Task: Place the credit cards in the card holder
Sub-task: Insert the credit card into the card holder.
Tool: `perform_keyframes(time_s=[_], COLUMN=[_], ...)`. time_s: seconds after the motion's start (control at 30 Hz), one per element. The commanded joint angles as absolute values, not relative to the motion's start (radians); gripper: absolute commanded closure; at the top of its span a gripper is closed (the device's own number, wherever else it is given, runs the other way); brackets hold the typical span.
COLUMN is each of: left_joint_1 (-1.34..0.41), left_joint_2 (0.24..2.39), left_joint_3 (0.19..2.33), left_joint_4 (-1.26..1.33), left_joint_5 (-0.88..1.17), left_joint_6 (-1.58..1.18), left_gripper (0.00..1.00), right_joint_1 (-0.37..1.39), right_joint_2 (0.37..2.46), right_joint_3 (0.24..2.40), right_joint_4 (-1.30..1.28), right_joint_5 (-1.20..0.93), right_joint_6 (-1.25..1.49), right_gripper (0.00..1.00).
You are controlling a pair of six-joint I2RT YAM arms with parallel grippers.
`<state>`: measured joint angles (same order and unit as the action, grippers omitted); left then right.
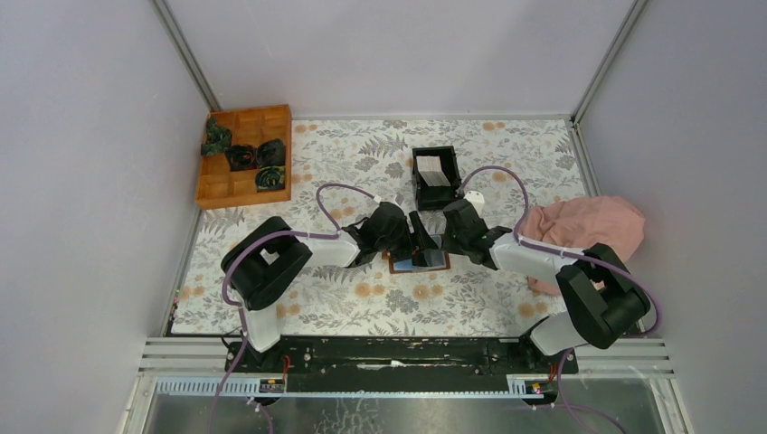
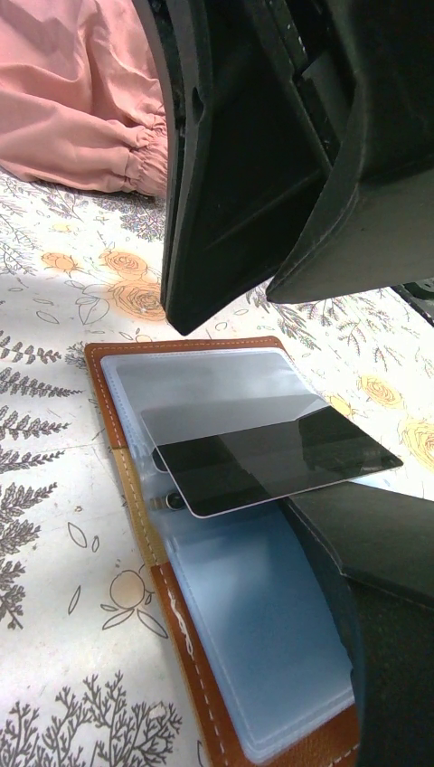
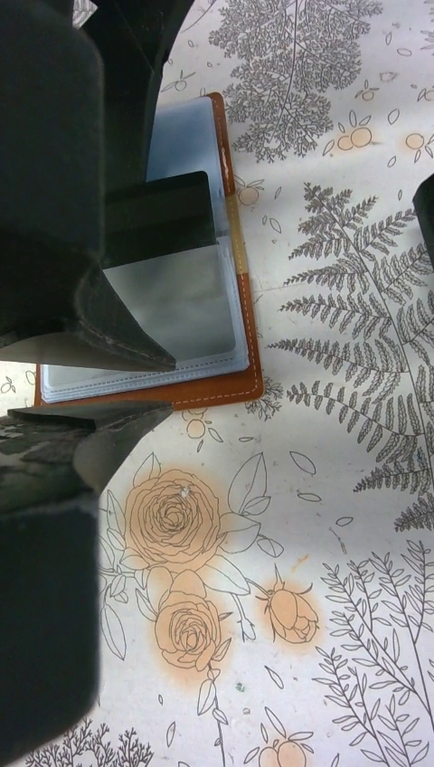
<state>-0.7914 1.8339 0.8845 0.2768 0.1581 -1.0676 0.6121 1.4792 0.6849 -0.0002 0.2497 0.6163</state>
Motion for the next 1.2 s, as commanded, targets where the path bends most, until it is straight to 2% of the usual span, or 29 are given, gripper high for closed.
perform_keyframes(time_s=[0.0,0.53,1.17], left_joint_1=[-0.790,-0.791,-0.789], left_joint_2=[1.878,1.856,1.750], left_joint_3=[0.868,0.846,0.817], left_joint_4=[0.140,0.184,0.031], left_joint_5=[0.104,0.114,0.027], left_joint_6=[-1.023,-1.039,-0.979], left_gripper=[0.25,0.25,0.22], right_joint_1=[0.626,0.629,0.629], right_joint_2=[1.448,1.642,1.695], right_joint_3=[0.706,0.653,0.656], right_joint_4=[-0.013,0.080,0.073], right_joint_5=[0.256,0.205,0.235], right_joint_6=[0.625,0.657,0.685], right_gripper=[0.75,0.75,0.75])
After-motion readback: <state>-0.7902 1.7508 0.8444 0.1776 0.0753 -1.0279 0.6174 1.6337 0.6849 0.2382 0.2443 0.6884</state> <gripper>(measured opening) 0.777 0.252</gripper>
